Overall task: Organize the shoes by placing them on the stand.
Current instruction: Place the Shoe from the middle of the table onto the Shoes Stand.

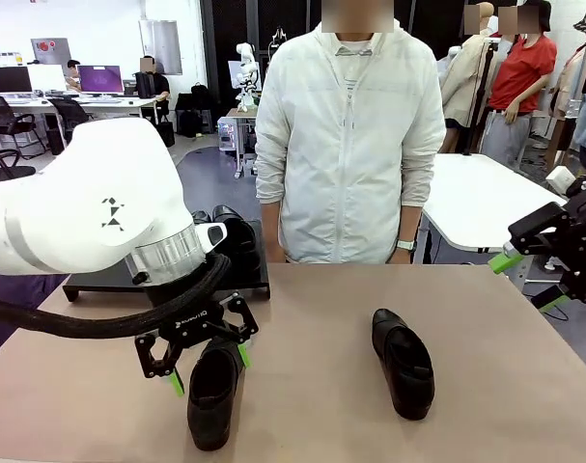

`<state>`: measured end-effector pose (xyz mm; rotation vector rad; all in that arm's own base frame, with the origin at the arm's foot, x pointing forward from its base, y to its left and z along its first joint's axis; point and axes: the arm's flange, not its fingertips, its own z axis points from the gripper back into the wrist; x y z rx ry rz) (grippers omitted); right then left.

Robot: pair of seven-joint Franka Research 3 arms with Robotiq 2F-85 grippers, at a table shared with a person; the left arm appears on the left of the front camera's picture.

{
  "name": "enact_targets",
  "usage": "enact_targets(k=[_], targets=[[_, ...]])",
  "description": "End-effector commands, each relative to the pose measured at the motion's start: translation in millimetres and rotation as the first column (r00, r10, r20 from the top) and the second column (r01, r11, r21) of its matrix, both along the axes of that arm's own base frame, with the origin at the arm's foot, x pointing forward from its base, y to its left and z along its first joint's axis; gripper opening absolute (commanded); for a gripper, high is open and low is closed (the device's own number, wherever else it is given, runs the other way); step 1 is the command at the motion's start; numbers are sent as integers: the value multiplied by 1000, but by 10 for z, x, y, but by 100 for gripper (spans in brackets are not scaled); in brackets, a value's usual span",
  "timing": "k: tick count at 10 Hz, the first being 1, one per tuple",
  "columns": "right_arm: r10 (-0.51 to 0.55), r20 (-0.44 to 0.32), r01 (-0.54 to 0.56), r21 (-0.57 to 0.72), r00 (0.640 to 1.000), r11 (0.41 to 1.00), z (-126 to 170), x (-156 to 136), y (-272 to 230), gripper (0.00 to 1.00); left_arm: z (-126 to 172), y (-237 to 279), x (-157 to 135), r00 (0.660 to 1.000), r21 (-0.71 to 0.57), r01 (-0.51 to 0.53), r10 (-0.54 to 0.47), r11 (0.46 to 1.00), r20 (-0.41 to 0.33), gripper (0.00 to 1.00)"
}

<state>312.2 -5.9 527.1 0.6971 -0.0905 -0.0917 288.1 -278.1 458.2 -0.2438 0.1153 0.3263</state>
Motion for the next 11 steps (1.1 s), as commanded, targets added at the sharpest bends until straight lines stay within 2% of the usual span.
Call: enact_targets(k=[1,2,3,6,9,11], targets=[[17,7,-17,14,1000,1000,36,18,-8,100,-156,-210,185,988,117,15,-33,993,151,100],[17,7,-17,14,1000,1000,36,18,-8,100,-296,-341,365,962,154,83,-119,985,244,100],[17,7,-17,14,1000,1000,36,18,-8,100,-410,-374,494,947,150,114,-153,982,284,100],[17,7,-17,14,1000,1000,36,18,-8,100,-622,-384,601,922,137,177,-213,975,323,100],[17,7,-17,14,1000,1000,36,18,-8,100,-928,-452,740,943,171,185,-224,968,246,100],[17,7,-17,14,1000,1000,36,18,-8,100,-1026,-474,748,948,167,203,-236,965,213,100]])
